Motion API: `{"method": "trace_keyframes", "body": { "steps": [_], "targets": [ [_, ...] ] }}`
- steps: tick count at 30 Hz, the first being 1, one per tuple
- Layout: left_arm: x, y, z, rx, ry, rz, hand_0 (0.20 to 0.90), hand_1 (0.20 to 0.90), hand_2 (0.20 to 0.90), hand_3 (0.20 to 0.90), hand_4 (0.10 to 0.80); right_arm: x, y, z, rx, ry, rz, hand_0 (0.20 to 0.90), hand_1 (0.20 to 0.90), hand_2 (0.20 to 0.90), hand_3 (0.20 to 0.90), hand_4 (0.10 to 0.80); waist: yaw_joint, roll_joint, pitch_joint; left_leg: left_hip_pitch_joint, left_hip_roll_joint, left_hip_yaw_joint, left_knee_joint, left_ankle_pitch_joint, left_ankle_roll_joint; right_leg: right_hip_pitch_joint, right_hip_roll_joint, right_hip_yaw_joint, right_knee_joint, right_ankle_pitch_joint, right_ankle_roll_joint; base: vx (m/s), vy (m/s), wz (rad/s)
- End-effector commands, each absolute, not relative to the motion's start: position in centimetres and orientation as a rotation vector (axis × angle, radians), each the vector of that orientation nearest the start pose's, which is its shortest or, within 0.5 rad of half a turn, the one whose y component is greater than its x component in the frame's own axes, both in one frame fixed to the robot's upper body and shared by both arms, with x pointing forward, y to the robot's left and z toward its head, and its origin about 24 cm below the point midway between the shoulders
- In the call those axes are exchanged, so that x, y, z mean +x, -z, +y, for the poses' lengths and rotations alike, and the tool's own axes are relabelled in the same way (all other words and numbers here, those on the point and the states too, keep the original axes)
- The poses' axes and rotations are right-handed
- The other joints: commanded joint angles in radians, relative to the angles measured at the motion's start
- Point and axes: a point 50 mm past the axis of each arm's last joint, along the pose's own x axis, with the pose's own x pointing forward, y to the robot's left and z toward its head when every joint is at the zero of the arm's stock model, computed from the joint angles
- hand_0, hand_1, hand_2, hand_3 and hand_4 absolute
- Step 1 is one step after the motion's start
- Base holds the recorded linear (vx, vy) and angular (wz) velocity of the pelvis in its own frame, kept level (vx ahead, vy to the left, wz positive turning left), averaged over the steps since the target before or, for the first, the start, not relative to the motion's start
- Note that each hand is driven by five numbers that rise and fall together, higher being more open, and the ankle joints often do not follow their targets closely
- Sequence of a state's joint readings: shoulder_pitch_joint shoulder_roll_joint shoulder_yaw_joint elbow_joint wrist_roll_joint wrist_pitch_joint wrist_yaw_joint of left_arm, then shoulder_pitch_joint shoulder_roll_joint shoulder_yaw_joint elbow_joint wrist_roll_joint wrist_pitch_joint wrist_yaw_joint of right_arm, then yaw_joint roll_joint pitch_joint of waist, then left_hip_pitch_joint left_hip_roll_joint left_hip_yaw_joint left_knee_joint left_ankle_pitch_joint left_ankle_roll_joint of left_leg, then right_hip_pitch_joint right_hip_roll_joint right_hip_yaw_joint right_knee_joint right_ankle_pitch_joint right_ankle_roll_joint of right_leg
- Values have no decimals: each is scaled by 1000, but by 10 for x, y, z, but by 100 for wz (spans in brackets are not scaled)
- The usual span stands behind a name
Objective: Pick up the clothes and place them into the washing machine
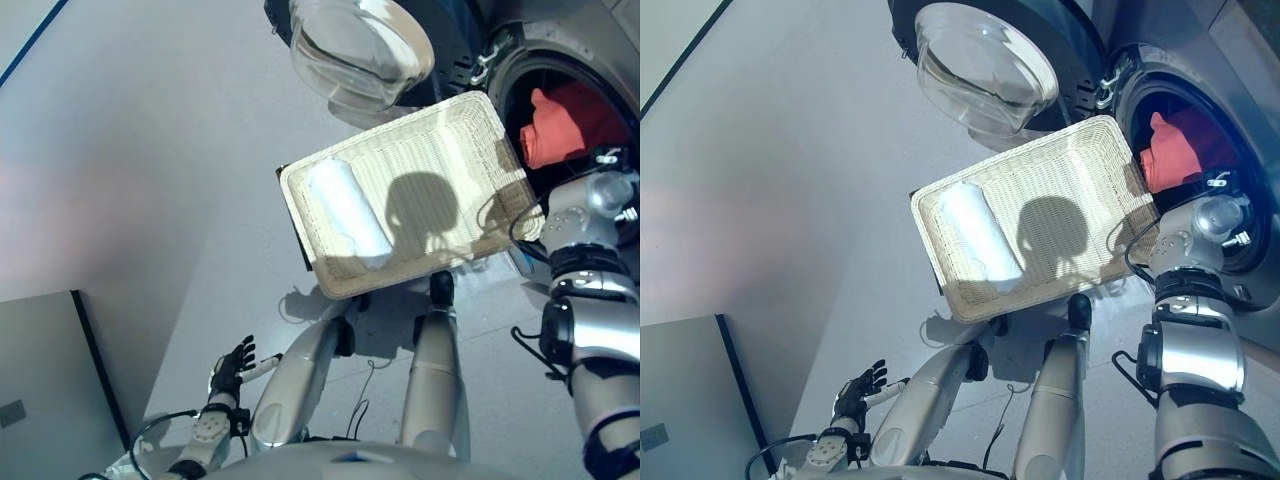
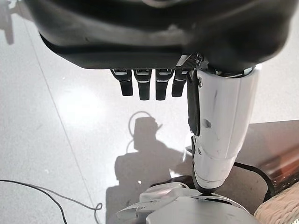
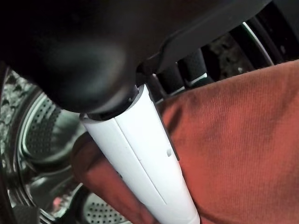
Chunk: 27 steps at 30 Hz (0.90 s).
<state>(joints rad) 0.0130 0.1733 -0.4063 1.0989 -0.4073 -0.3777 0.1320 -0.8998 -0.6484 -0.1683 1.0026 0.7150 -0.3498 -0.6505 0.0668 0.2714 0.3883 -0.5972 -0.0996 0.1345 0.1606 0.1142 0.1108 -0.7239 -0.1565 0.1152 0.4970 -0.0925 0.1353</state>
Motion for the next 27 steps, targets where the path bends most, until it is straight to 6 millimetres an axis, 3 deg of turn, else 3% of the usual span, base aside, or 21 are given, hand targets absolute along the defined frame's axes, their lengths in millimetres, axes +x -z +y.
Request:
{"method": "trace_keyframes", "body": {
  "steps": [1,4,8,16,21,27],
  "targets": [
    [93,156,205,130,-188,920,900,900,900,900,800,307,-263,-368,306,997,-841,200,200,200,200,300,-10,-40,-167,-62,29,-24,115,-92,-98,50,80,-82,-157,116,-115,-2,-5,5],
    [93,156,206,134,-191,919,900,900,900,900,800,305,-263,-366,296,1013,-849,200,200,200,200,300,-10,-43,-166,-64,26,-25,114,-90,-97,49,77,-81,-156,119,-115,-1,-1,1],
    [90,156,206,149,-178,919,900,900,900,900,800,305,-278,-374,268,1068,-859,200,200,200,200,300,3,-39,-174,-63,24,-24,103,-86,-97,44,74,-79,-162,125,-112,0,0,0],
    [93,155,202,136,-160,898,900,900,900,900,800,318,-298,-371,261,1067,-813,200,200,200,200,300,28,-6,-165,-65,18,-19,101,-84,-98,34,66,-69,-152,116,-112,4,12,-1],
    [101,151,194,110,-130,855,900,900,900,900,800,327,-309,-365,278,1052,-784,200,200,200,200,300,48,27,-115,-104,15,-25,135,-74,-100,1,59,-87,-85,79,-125,-14,-49,-1],
    [112,147,189,92,-115,816,900,900,900,900,800,334,-305,-359,294,1036,-764,200,200,200,200,300,45,8,-73,-169,16,-53,226,-110,-114,-55,61,-112,22,15,-138,27,-104,23]
  ]
}}
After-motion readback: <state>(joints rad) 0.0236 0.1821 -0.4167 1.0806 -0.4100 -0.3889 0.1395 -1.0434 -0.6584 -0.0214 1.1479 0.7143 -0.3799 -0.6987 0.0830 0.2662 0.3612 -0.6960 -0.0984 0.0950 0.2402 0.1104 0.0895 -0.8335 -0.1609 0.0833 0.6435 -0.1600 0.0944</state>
